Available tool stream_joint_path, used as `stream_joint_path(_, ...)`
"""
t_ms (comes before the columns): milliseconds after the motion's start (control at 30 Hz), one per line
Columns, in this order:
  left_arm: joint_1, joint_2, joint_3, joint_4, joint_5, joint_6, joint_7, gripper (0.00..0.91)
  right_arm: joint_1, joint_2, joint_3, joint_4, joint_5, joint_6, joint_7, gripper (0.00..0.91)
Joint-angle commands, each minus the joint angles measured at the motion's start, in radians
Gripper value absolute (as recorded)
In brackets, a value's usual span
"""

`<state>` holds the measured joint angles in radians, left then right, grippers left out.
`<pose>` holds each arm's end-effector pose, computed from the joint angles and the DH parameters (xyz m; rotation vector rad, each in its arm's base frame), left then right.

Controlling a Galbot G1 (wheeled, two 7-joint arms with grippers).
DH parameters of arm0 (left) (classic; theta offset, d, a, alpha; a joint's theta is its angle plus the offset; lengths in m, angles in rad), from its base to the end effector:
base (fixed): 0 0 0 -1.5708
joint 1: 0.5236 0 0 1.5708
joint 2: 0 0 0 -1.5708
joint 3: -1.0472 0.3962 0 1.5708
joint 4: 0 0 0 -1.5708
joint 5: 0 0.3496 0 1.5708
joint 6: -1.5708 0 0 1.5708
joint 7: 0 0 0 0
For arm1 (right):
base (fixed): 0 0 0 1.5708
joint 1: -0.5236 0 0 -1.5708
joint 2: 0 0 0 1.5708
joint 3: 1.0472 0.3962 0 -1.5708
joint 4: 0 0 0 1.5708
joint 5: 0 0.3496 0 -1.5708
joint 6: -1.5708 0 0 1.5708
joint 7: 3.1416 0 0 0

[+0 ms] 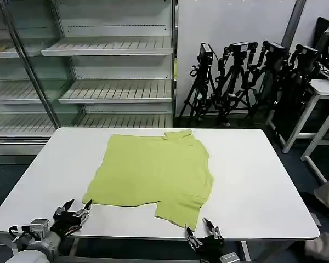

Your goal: Fold and organize the clothes.

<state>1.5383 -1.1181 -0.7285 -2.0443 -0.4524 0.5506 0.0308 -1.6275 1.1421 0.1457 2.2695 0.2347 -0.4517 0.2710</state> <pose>0.1813 0.1605 -0.3070 -0.0724 -2.6102 -0.0554 0.1001 0.0186 -0.3011 0.4102 -2.6506 0.1062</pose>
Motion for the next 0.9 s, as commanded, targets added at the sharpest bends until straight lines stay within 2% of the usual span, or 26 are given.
stream_joint_path(33,0.002,-0.002,0.004,-0.009,-0.007,0.02,0.007,0.01,-0.006,0.003,-0.008,0.001,0.013,-0.008,0.003,0.0)
stream_joint_path(333,-0.013,0.007,0.004,-0.069,-0.018,-0.022,0.039,0.01,0.03,0.001,0.002,0.03,0.011,0.012,-0.012,0.0)
stream_joint_path(533,-0.088,-0.007,0.014,-0.082,-0.088,-0.057,0.038,0.01,0.156,0.008,0.052,0.052,0.039,-0.017,-0.011,0.0)
stream_joint_path(700,-0.182,-0.013,0.057,-0.024,-0.116,-0.064,0.03,0.01,0.304,0.015,0.069,-0.001,0.075,-0.066,-0.019,0.0)
stream_joint_path(900,-0.317,-0.016,0.124,0.097,-0.139,-0.064,-0.001,0.01,0.465,0.032,0.053,-0.145,0.095,-0.096,-0.041,0.0)
